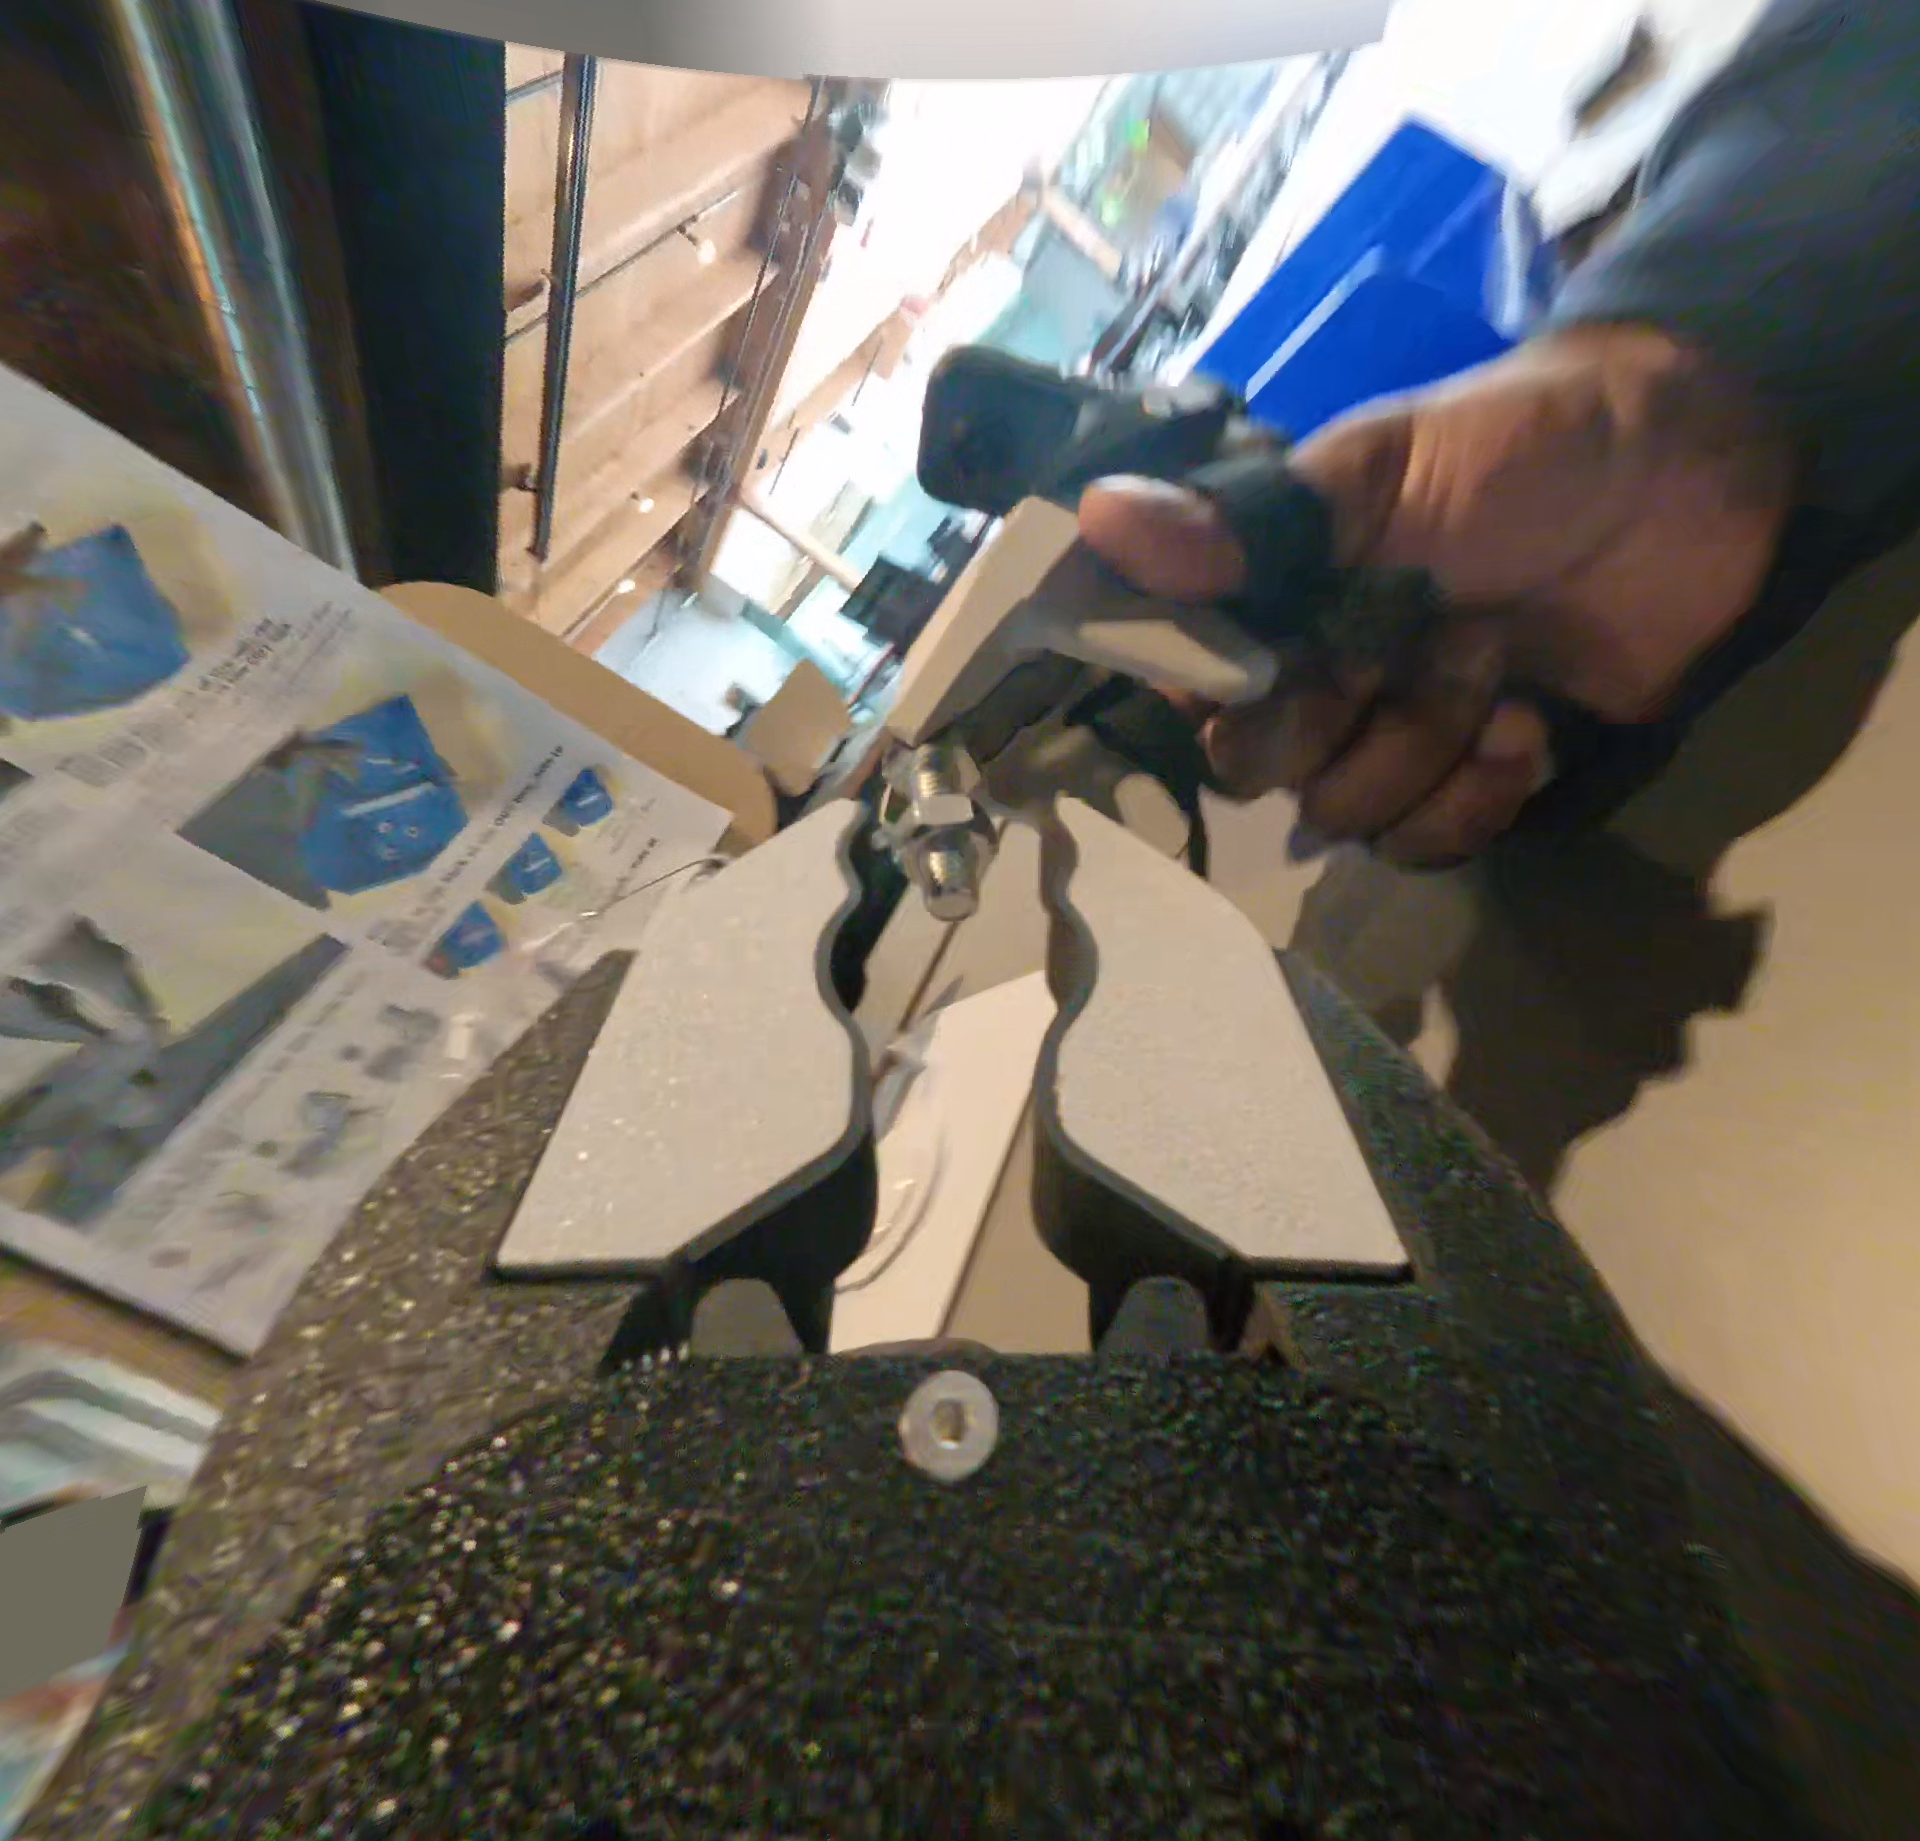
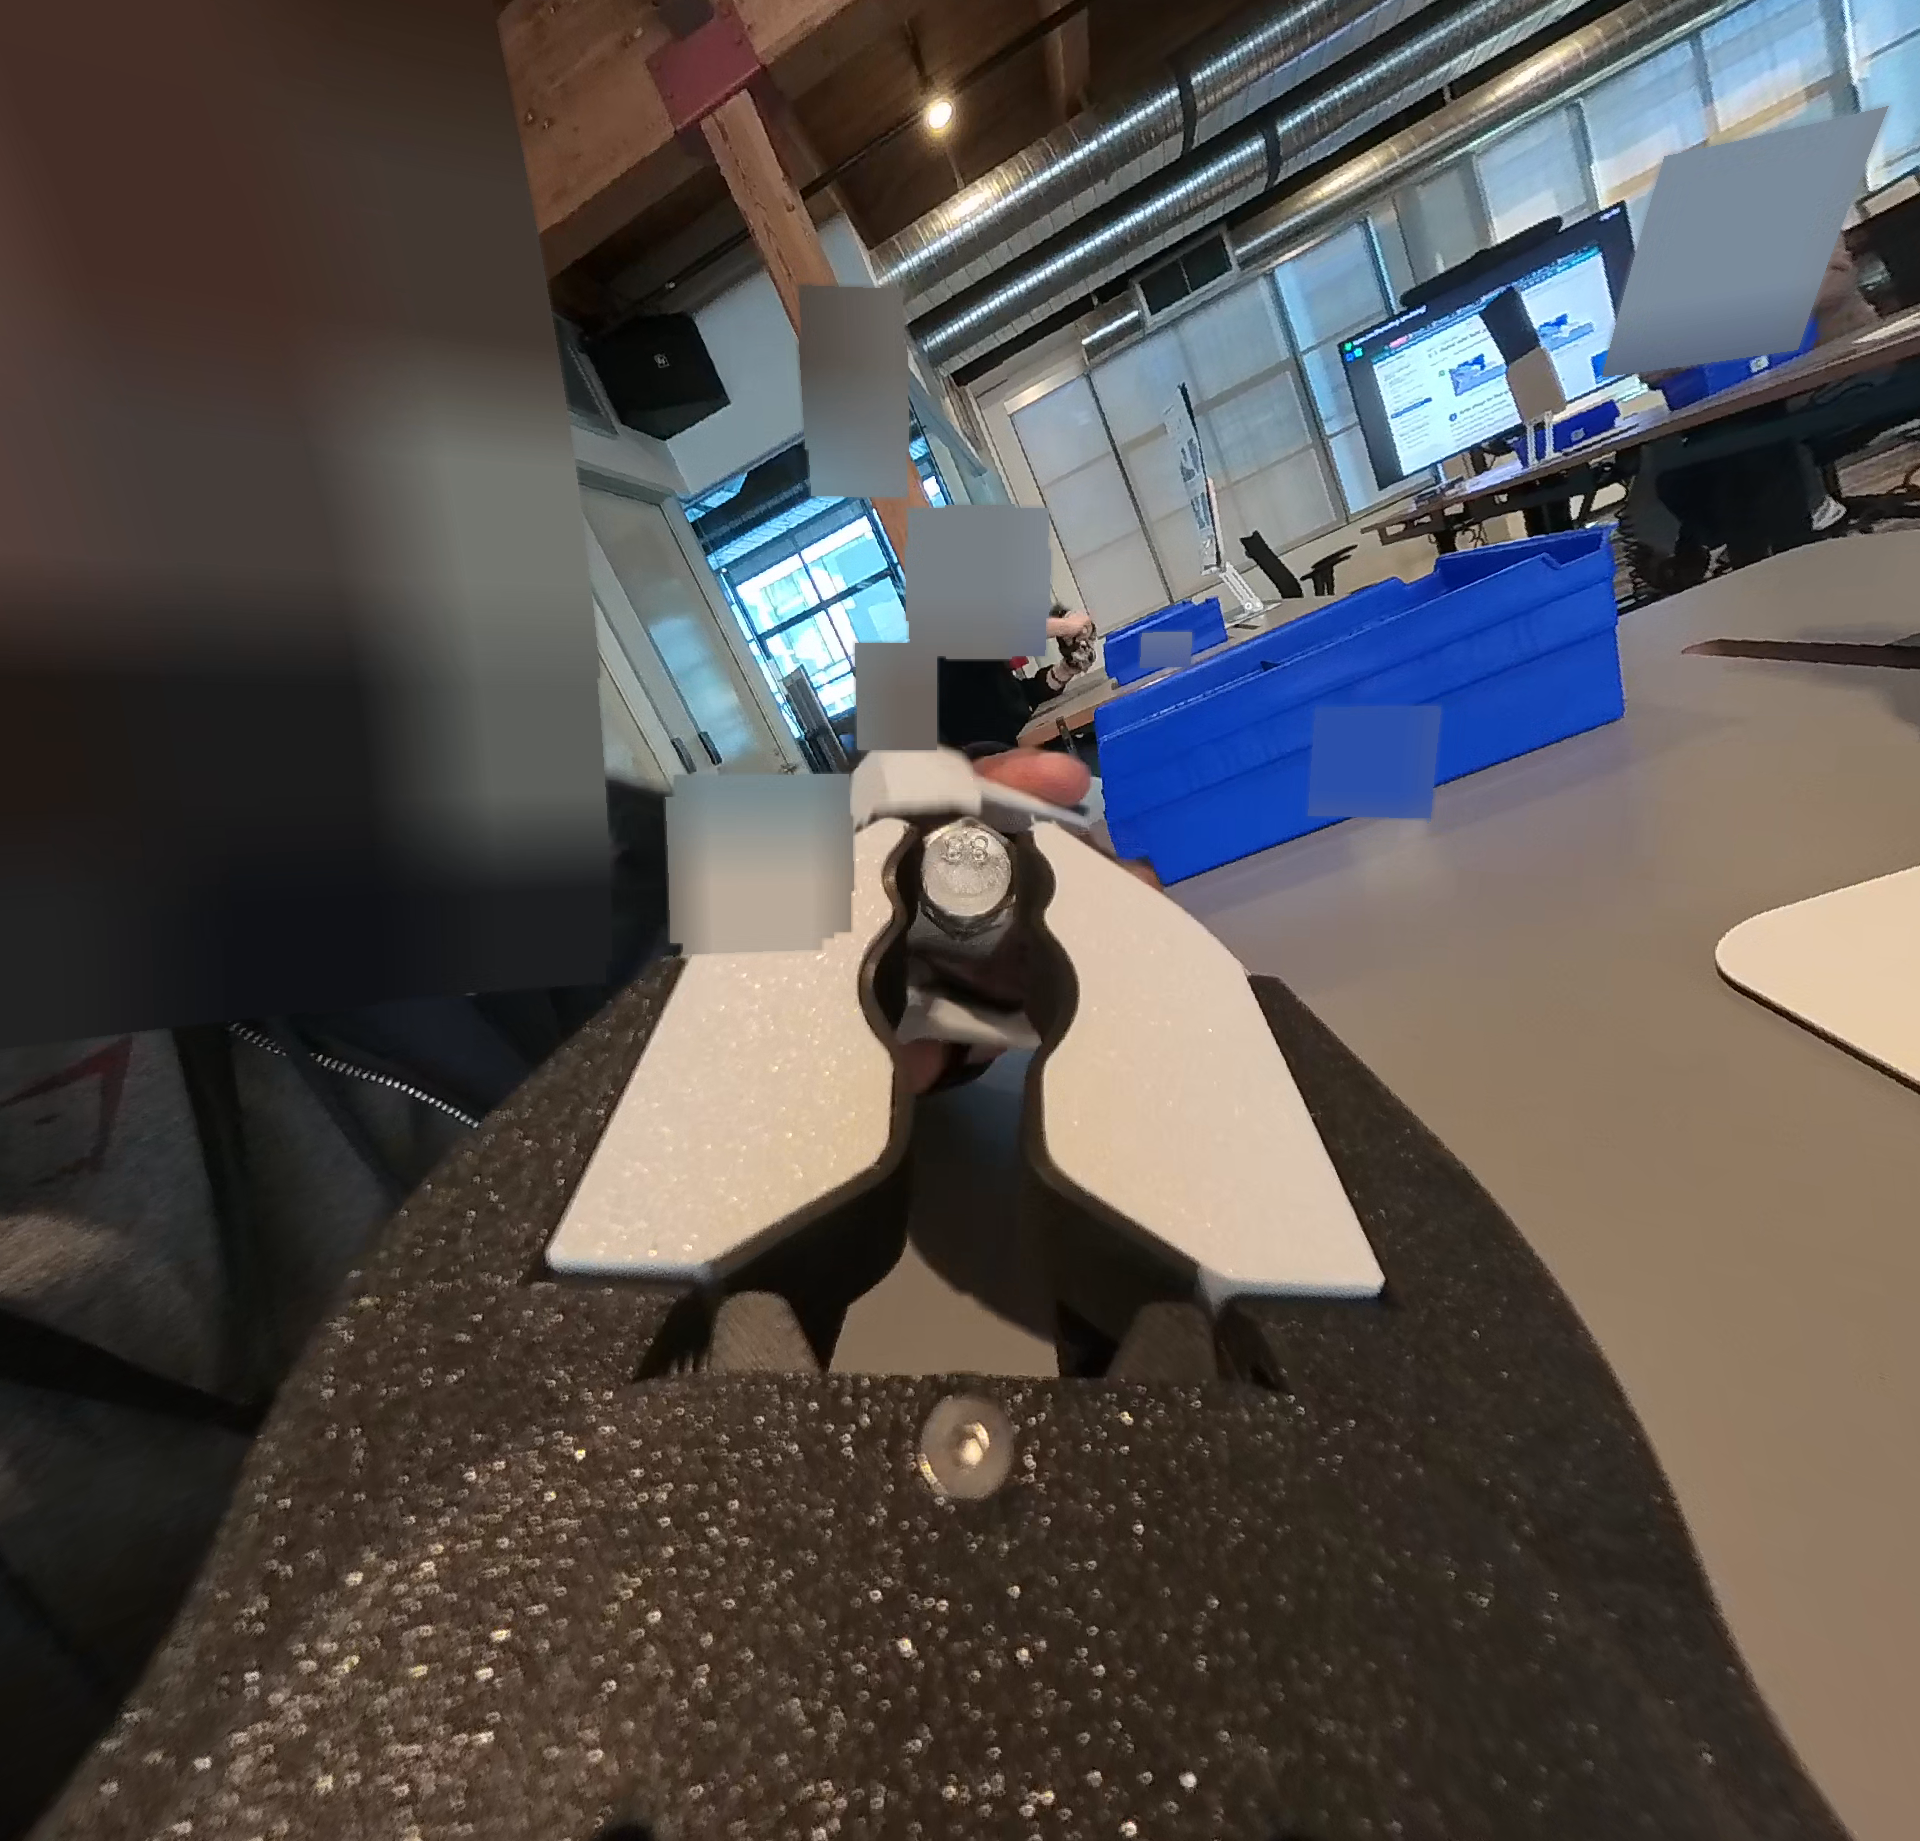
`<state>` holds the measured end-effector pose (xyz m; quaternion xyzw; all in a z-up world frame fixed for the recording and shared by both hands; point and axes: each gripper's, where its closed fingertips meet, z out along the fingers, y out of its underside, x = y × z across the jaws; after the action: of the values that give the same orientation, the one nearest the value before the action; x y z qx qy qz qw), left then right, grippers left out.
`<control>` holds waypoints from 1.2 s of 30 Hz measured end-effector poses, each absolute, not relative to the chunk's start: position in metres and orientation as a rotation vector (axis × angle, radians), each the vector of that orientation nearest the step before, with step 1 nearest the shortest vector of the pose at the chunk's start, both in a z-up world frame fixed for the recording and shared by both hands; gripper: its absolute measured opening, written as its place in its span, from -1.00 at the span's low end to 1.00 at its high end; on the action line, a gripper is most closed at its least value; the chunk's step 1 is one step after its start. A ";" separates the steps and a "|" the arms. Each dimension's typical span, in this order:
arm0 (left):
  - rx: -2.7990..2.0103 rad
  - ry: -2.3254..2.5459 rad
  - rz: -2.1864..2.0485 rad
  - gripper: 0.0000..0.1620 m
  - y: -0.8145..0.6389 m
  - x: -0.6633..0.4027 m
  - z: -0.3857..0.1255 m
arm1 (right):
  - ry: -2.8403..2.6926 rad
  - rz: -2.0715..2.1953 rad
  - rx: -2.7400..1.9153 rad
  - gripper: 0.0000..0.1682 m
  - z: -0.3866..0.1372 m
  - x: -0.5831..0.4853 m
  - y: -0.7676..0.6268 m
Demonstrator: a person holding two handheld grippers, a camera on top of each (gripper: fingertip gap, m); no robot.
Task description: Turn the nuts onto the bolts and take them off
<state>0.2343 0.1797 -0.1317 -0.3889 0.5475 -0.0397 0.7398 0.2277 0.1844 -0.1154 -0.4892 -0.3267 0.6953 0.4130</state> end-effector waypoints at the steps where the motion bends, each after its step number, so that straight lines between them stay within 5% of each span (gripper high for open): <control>1: -0.885 1.168 -0.199 -0.53 0.178 0.234 -0.129 | -0.820 1.747 -1.229 -0.80 -0.115 0.228 0.185; 5: -1.062 1.049 -0.596 -0.38 0.182 0.233 -0.125 | -0.818 1.745 -1.227 -0.80 -0.114 0.229 0.185; 25: -1.395 0.706 -1.598 -0.77 0.181 0.238 -0.131 | -0.828 1.720 -1.235 -0.80 -0.117 0.228 0.186; 29: -1.360 0.824 -1.329 -0.77 0.182 0.236 -0.133 | -0.834 1.709 -1.239 -0.80 -0.117 0.227 0.186; 36: -0.977 1.170 -0.141 -0.76 0.187 0.233 -0.135 | -0.829 1.714 -1.240 -0.80 -0.118 0.227 0.185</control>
<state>0.2332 0.1871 -0.1346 -0.4423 0.5297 -0.0638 0.7209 0.2268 0.1855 -0.1179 -0.4951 -0.3309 0.6841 0.4211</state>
